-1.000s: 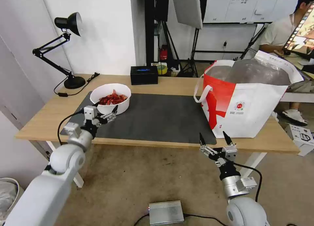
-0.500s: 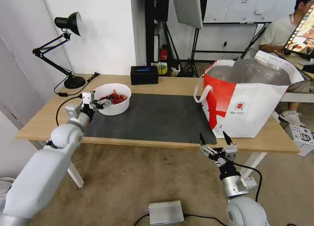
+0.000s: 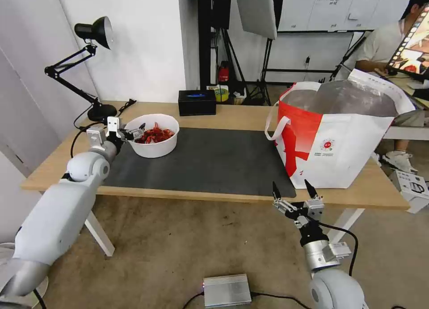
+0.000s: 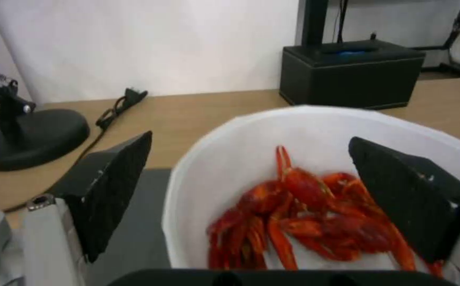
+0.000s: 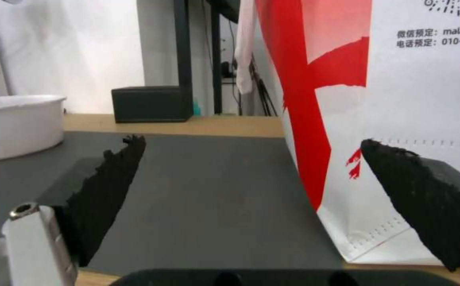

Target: Pick up the trash from the table and place it into the takeout bag.

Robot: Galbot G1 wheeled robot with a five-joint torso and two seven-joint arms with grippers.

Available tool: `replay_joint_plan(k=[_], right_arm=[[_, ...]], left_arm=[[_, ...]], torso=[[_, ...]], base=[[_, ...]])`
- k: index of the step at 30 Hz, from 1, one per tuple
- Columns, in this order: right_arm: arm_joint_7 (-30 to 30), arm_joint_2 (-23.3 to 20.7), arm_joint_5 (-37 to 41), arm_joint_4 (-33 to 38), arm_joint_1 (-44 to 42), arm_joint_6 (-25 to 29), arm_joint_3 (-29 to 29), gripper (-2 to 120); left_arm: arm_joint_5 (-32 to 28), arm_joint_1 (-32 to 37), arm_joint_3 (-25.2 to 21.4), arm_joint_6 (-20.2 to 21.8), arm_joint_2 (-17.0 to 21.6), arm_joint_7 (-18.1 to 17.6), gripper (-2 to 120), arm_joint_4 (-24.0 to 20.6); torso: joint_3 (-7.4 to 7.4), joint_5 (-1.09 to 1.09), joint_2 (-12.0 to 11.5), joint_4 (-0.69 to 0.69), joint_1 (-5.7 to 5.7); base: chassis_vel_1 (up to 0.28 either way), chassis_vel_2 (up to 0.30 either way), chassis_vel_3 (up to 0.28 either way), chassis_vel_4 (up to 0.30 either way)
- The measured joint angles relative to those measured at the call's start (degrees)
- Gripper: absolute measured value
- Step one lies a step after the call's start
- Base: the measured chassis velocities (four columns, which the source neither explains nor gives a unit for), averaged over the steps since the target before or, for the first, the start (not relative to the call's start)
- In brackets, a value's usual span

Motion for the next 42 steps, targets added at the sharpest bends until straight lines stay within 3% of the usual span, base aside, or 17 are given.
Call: replay_joint_plan(k=[15, 25, 42], right_arm=[[0.0, 0.0, 0.0, 0.0, 0.0, 0.0, 0.0, 100], [0.0, 0.0, 0.0, 0.0, 0.0, 0.0, 0.0, 100], [0.0, 0.0, 0.0, 0.0, 0.0, 0.0, 0.0, 100]], left_arm=[[-2.94, -5.67, 2.69, 9.56, 2.59, 4.02, 100, 4.03], [-4.08, -8.37, 5.97, 11.23, 3.4, 6.19, 100, 6.79], [-6.1, -12.73, 12.1, 12.05, 3.27, 6.86, 100, 11.71]], torso=[[0.0, 0.0, 0.0, 0.0, -0.01], [0.0, -0.01, 0.0, 0.0, -0.01], [-0.01, 0.0, 0.0, 0.0, -0.01]], base=[[0.0, 0.0, 0.0, 0.0], [0.0, 0.0, 0.0, 0.0], [0.0, 0.0, 0.0, 0.0]])
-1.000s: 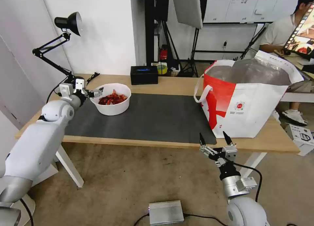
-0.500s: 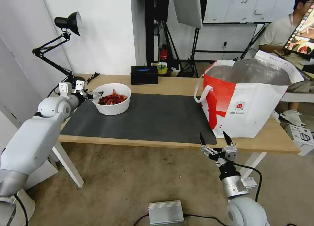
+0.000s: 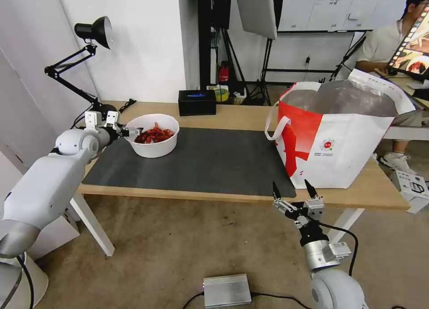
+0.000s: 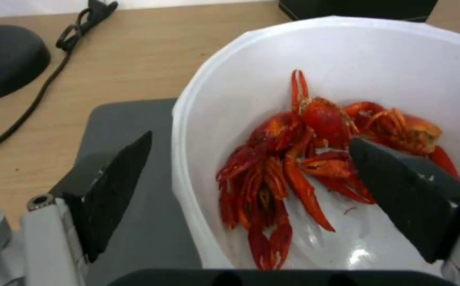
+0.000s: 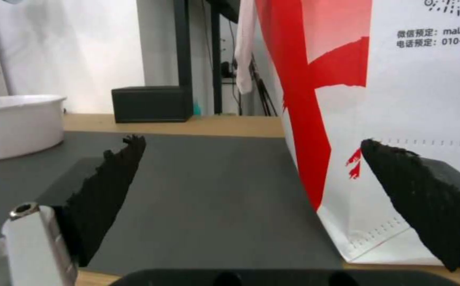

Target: Pick up the trash from the table and place it into the takeout bag.

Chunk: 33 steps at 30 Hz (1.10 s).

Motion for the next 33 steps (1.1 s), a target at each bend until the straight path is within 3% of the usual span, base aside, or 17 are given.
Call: replay_joint_plan(k=[16, 33], right_arm=[[0.0, 0.0, 0.0, 0.0, 0.0, 0.0, 0.0, 100], [0.0, 0.0, 0.0, 0.0, 0.0, 0.0, 0.0, 100]], left_arm=[[1.09, -0.03, 0.15, 0.17, -1.26, -0.02, 100, 1.59], [3.25, 0.56, -0.14, -0.45, -1.89, 1.06, 41, 2.21]], torso=[[0.0, 0.0, 0.0, 0.0, 0.0], [0.0, -0.02, 0.0, 0.0, 0.0]], base=[[0.0, 0.0, 0.0, 0.0], [0.0, 0.0, 0.0, 0.0]])
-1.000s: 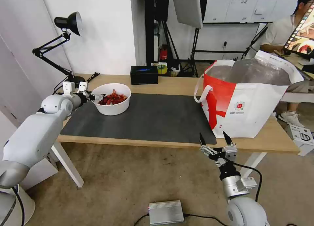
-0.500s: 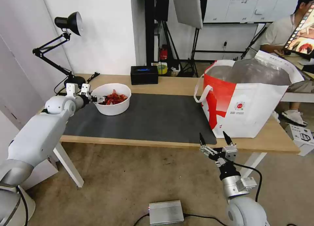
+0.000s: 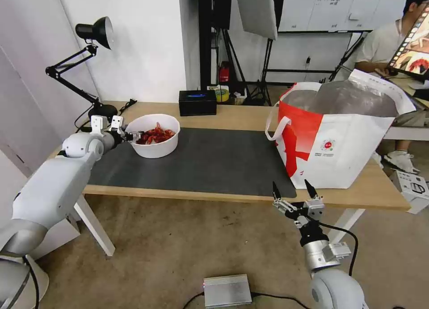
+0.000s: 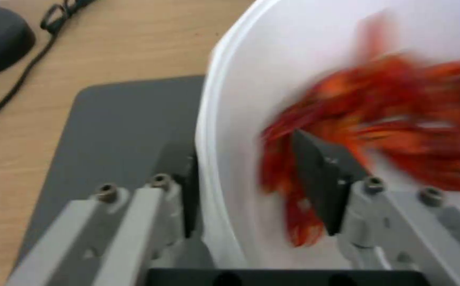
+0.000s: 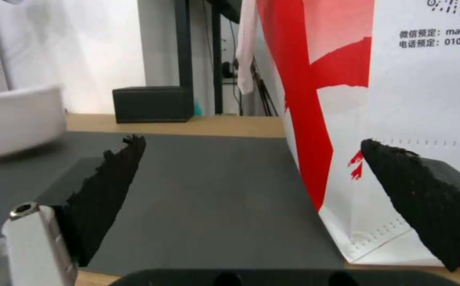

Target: Pick up the trash from the table and place it into the takeout bag.

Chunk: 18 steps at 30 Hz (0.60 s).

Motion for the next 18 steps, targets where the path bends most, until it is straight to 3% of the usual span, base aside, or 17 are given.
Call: replay_joint_plan(k=[11, 18], right_arm=[[0.0, 0.0, 0.0, 0.0, 0.0, 0.0, 0.0, 100], [0.0, 0.0, 0.0, 0.0, 0.0, 0.0, 0.0, 100]], left_arm=[[0.38, 0.02, -0.09, -0.1, -0.08, 0.3, 4, -0.32], [0.17, 0.38, -0.25, -0.12, 0.62, 0.24, 0, -1.78]], torso=[[0.0, 0.02, 0.0, 0.0, 0.0], [0.01, 0.01, 0.0, -0.01, 0.0]], base=[[0.0, 0.0, 0.0, 0.0], [0.0, 0.0, 0.0, 0.0]])
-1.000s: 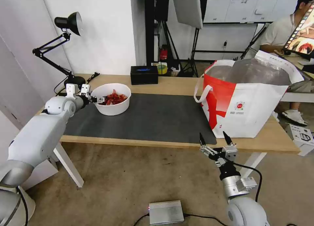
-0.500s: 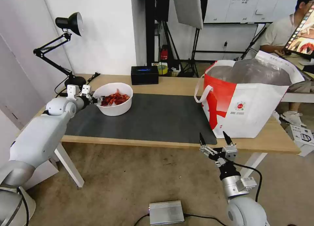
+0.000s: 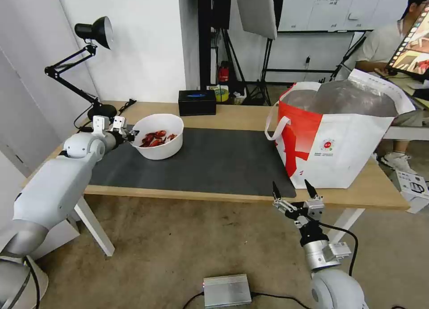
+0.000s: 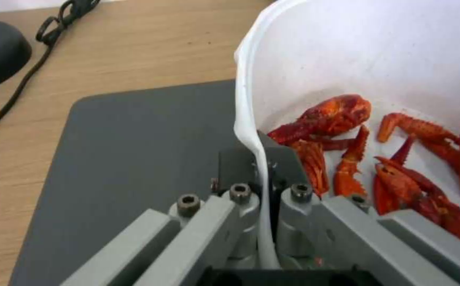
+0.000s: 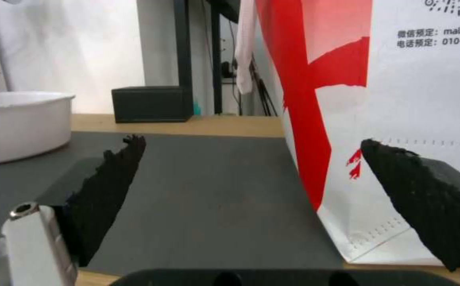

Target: Pick up the trash from the table and place it into the takeout bag.

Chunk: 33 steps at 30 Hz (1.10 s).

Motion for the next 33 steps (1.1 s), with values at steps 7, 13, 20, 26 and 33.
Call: replay_joint_plan(k=[7, 13, 20, 26, 33], right_arm=[[0.0, 0.0, 0.0, 0.0, 0.0, 0.0, 0.0, 100], [0.0, 0.0, 0.0, 0.0, 0.0, 0.0, 0.0, 100], [0.0, 0.0, 0.0, 0.0, 0.0, 0.0, 0.0, 100], [0.0, 0.0, 0.0, 0.0, 0.0, 0.0, 0.0, 100], [0.0, 0.0, 0.0, 0.0, 0.0, 0.0, 0.0, 100]], left_arm=[[-1.21, 1.78, -1.08, 0.18, 1.04, 0.01, 0, -2.57], [-2.58, 3.69, -2.48, 0.43, 2.09, 0.13, 0, -5.02], [-5.03, 7.72, -4.76, 0.67, 3.96, -0.17, 0, -10.02], [-7.77, 12.51, -7.37, 0.79, 5.81, -0.86, 0, -16.64], [-9.21, 16.39, -9.71, 1.05, 6.35, -1.51, 0, -22.71]], torso=[[0.0, 0.0, 0.0, 0.0, 0.0], [0.0, 0.0, 0.0, 0.0, 0.0], [0.0, 0.0, 0.0, 0.01, 0.0], [-0.01, 0.0, 0.0, 0.01, 0.0], [-0.01, 0.01, 0.0, 0.0, 0.0]], base=[[0.0, 0.0, 0.0, 0.0], [0.0, 0.0, 0.0, 0.0], [0.0, 0.0, 0.0, 0.0], [0.0, 0.0, 0.0, 0.0], [0.0, 0.0, 0.0, 0.0]])
